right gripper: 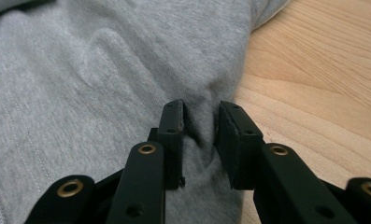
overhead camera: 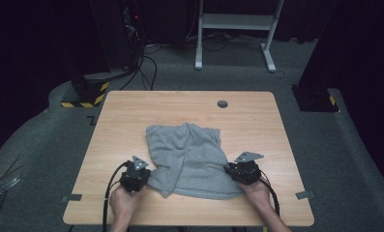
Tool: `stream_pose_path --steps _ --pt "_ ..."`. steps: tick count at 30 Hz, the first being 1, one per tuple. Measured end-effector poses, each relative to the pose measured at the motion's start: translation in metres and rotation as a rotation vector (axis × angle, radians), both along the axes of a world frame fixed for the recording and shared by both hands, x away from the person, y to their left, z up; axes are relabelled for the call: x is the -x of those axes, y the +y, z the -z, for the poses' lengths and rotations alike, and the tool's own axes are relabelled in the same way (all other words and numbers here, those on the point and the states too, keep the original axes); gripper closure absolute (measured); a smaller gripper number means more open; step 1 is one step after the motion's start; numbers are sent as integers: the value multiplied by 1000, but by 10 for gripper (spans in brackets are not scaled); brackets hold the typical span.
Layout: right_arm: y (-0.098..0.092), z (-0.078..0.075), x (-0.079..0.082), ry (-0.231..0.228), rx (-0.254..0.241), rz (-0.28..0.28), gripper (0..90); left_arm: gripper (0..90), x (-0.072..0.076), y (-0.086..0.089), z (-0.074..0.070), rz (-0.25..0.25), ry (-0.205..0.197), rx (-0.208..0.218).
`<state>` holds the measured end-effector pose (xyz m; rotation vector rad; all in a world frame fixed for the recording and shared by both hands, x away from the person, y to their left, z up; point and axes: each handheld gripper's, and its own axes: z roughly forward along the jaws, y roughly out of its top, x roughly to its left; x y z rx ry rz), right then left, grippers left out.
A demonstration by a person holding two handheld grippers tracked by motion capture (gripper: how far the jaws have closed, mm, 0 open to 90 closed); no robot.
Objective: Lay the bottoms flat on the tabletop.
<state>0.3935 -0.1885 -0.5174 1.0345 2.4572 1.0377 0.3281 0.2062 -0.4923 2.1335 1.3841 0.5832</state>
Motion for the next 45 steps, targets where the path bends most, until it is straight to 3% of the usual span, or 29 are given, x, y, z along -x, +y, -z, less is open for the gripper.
stream_pose_path --steps 4,6,7,10,12,14,15,18,20,21,22,23,24,27,28,31,33,35,37,40,42,43,45 --pt "2 -2 -3 12 20 -15 707 884 13 28 -4 -81 20 -58" --pt "2 -5 -8 39 31 -11 695 875 17 37 -6 -109 15 -10" --pt "3 -8 -8 30 35 -9 689 869 17 39 -6 -104 4 13" --pt "3 -17 -1 -50 7 10 628 744 11 36 -7 -106 -30 94" --pt "2 -20 -4 -50 -8 28 581 622 2 30 -6 -94 -33 110" --pt "4 -18 -13 -13 -9 39 563 561 -9 22 -3 -78 -10 105" --pt "5 -13 -23 20 -16 53 553 553 -18 15 3 -65 15 83" --pt "7 -8 -27 57 -18 63 577 590 -22 11 9 -54 36 118" --pt "11 -6 -24 72 -2 46 668 668 -24 9 15 -28 53 145" --pt "12 -6 -22 66 10 15 769 760 -25 10 17 -14 57 142" --pt "12 -6 -22 66 10 15 769 760 -25 11 17 -9 56 136" --pt "10 -6 -22 72 10 -5 841 836 -26 13 15 -7 74 122" --pt "10 -6 -22 72 10 -5 841 849 -26 13 15 -7 74 122" --pt "5 -7 -17 33 26 -4 866 860 -21 16 10 -46 77 5" --pt "1 -9 -12 17 28 6 867 862 -18 18 9 -56 73 -10" --pt "-13 -14 -4 5 6 14 864 862 -11 25 8 -66 90 0" --pt "-22 -19 -1 34 -36 9 848 855 -6 25 5 -61 97 28" --pt "-23 -24 4 31 -50 -14 769 789 -4 20 0 -53 57 52" --pt "-23 -27 7 8 -85 -17 705 632 -5 13 -8 -33 -7 101" --pt "-26 -30 3 -11 -145 53 659 495 -13 1 -19 -11 -100 209" --pt "-28 -29 -7 3 -166 107 643 453 -20 -8 -18 -2 -110 224" --pt "-27 -28 -16 15 -145 126 619 442 -23 -14 -15 2 -101 214" --pt "-25 -28 -18 18 -132 134 608 438 -29 -22 -5 7 -81 183"
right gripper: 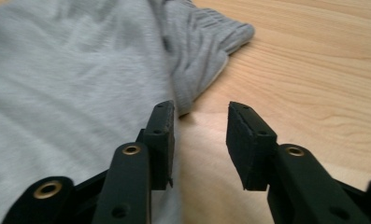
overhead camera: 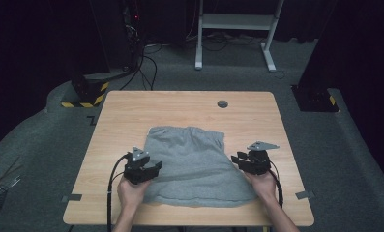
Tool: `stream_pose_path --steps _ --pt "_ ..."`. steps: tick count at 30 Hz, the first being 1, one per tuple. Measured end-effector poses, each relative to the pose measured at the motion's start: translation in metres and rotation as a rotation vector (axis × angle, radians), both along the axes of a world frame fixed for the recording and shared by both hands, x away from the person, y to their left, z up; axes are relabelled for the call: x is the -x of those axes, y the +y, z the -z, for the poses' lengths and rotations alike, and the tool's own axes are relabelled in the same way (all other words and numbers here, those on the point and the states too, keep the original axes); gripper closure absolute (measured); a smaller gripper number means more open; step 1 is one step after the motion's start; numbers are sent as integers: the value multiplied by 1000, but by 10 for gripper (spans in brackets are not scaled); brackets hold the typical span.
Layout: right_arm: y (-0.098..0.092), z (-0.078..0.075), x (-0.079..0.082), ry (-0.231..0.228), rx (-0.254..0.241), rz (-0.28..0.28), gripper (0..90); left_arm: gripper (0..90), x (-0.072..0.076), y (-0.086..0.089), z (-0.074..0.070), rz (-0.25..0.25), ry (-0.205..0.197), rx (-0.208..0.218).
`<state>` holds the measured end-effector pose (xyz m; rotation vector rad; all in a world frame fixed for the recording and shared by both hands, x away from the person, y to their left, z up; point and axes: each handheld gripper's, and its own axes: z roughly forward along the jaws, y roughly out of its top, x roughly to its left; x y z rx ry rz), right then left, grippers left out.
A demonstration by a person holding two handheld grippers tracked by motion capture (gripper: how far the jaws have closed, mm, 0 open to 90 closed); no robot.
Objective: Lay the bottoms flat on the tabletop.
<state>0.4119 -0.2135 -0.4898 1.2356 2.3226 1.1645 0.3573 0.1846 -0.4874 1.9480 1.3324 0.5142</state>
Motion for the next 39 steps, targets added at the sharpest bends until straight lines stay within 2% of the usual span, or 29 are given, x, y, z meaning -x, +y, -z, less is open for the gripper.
stream_pose_path --steps 2,5,6,8,10,14,16,20,21,23,25,27,28,32,33,34,35,36,39 --pt "5 2 -8 15 12 8 580 433 -4 -4 11 -11 27 -1" --pt "13 5 -17 25 29 2 541 425 -8 -4 25 -27 47 -2" --pt "16 5 -18 35 32 -4 530 425 -8 -3 31 -30 48 0" --pt "24 8 -22 51 49 -22 527 425 -6 -1 34 -29 12 3" --pt "32 11 -23 49 68 -41 626 423 -4 -1 38 -34 -25 -3" --pt "40 17 -26 78 88 -95 874 424 -4 0 38 -41 -30 1" --pt "41 15 -24 66 100 -111 899 417 -4 0 38 -40 -29 3" --pt "41 -6 -18 25 52 -111 900 397 -3 -4 39 -33 -35 -27" --pt "44 -15 -16 1 49 -121 900 394 -3 -4 39 -35 -39 -32" --pt "49 -24 -14 -17 68 -129 897 392 -3 -5 39 -34 -39 -38" --pt "52 -25 -19 -25 90 -90 836 390 -3 -5 39 -32 -39 -41" --pt "50 -16 -29 39 82 -41 747 389 -3 -5 39 -32 -39 -43" --pt "49 -5 -34 112 67 -25 650 389 -2 -5 39 -33 -38 -43" --pt "52 4 -35 137 58 -60 597 389 -3 -5 39 -34 -41 -47" --pt "55 3 -36 135 56 -78 650 389 -3 -5 39 -34 -41 -47" --pt "61 0 -35 141 65 -113 813 389 -3 -5 39 -34 -41 -47" --pt "61 0 -35 141 65 -113 813 389 -3 -5 39 -34 -39 -45" --pt "64 -1 -35 135 80 -130 873 389 -2 -6 39 -37 -41 -45" --pt "75 -9 -30 93 135 -183 886 386 -3 -6 39 -37 -41 -47"
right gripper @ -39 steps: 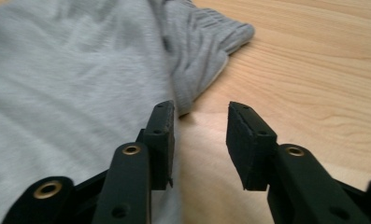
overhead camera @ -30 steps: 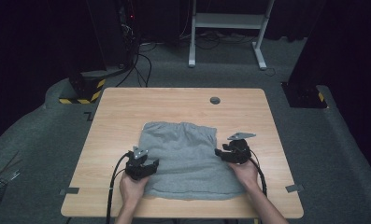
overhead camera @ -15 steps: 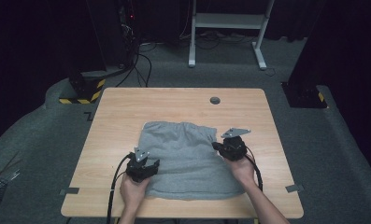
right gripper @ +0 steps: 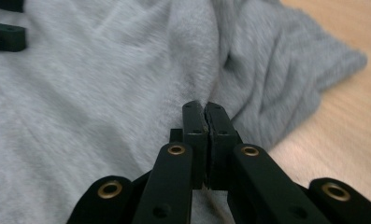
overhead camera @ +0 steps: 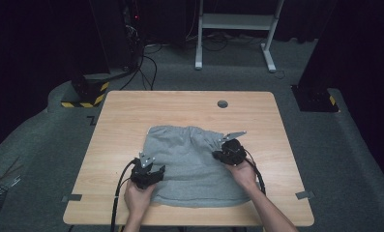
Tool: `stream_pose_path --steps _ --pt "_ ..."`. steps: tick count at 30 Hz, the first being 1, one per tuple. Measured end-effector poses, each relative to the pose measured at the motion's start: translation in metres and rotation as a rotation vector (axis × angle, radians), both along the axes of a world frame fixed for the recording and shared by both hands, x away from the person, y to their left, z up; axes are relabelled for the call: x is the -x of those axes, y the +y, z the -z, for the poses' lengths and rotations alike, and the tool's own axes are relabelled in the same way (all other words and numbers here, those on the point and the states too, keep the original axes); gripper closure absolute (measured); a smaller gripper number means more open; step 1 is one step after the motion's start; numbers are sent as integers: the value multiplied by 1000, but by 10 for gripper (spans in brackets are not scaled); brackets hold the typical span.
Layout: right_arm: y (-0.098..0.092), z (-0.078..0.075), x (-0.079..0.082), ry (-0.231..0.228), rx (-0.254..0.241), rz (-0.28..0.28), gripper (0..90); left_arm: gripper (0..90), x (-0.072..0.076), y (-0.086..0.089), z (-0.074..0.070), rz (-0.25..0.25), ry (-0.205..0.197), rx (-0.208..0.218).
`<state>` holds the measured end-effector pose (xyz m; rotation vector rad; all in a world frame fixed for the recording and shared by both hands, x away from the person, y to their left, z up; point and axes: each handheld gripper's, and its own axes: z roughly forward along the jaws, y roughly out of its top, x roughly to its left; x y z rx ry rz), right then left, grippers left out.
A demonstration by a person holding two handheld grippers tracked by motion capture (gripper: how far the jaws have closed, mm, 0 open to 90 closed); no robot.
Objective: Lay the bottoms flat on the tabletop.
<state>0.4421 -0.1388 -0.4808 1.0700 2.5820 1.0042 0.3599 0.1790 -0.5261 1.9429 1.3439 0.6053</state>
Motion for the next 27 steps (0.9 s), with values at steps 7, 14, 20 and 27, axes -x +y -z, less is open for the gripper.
stream_pose_path --steps 7,14,20,27 --pt "23 -39 12 -104 -24 -51 885 383 0 0 0 -3 0 -2" --pt "99 -12 41 -32 63 -281 771 381 0 0 0 -3 0 -3" --pt "78 -15 52 -55 -13 -261 678 381 0 0 0 -3 0 -3" --pt "7 -24 35 -88 -1 -49 616 381 0 0 0 -3 2 -3"
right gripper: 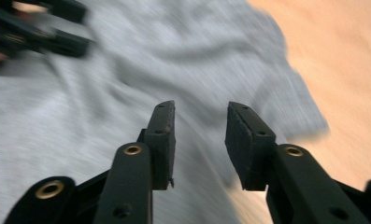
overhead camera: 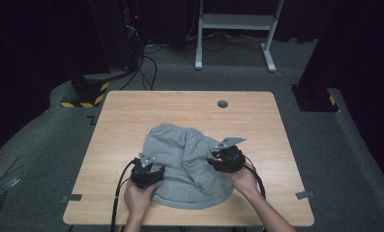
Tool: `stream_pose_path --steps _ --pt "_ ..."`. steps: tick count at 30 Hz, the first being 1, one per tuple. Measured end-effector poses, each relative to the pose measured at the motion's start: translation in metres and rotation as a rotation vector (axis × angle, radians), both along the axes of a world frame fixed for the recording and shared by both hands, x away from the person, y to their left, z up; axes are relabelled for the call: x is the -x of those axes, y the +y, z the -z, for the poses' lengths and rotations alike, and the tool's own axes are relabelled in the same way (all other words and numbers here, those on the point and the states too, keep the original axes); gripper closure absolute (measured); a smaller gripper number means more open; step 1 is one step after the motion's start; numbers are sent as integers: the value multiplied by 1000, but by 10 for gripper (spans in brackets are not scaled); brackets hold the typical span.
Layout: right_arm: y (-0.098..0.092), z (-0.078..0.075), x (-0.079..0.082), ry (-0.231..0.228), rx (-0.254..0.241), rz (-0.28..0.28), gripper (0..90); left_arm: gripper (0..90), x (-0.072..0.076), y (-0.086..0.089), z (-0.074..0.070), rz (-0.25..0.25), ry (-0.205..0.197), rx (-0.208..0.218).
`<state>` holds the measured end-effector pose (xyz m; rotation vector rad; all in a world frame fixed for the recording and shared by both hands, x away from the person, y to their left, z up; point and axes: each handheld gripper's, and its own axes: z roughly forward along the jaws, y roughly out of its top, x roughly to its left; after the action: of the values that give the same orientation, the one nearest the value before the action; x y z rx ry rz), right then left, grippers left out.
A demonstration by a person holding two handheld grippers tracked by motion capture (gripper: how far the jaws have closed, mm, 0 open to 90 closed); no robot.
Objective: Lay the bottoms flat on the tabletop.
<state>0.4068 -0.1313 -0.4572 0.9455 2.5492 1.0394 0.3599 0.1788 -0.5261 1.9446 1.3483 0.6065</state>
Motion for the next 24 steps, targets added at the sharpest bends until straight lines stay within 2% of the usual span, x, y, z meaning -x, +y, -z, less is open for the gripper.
stream_pose_path --steps 2,4,5,6,7,10,11,13,14,16,18,19,20,21,22,23,24 --pt "-9 15 -5 34 7 42 588 381 0 0 0 0 0 0" --pt "-14 32 -8 88 6 55 573 381 0 0 0 1 -1 -2" --pt "-15 37 -7 100 11 47 587 381 0 0 0 2 -1 -3" --pt "-14 42 -1 110 20 12 663 381 0 0 0 1 -1 -4" --pt "-14 42 -1 110 20 12 663 381 0 0 0 2 -1 -4" --pt "-12 40 11 126 24 -63 698 381 0 0 0 -1 1 -4" --pt "-13 39 13 111 37 -71 693 381 0 0 0 -1 1 -4" --pt "-15 37 14 89 27 -43 655 381 0 0 0 -2 0 -3" --pt "-17 36 11 87 4 10 632 381 0 0 0 -5 -1 0" --pt "-18 36 3 88 -26 80 594 381 0 0 0 -3 0 -2" --pt "-11 40 -5 85 -15 118 547 381 0 0 0 -3 -1 -2" --pt "-11 40 -5 85 -15 118 547 381 0 0 0 -4 -2 -1" --pt "-6 42 -7 101 7 118 548 381 0 0 0 -1 1 -5" --pt "0 45 -9 105 37 110 583 381 0 0 0 -5 -2 -2" --pt "5 49 -10 96 67 93 662 381 0 0 0 -3 -1 -4" --pt "8 48 -9 73 89 71 765 381 0 0 0 -2 -1 -6" --pt "11 45 -10 44 134 43 845 381 0 0 0 -2 -1 -6"
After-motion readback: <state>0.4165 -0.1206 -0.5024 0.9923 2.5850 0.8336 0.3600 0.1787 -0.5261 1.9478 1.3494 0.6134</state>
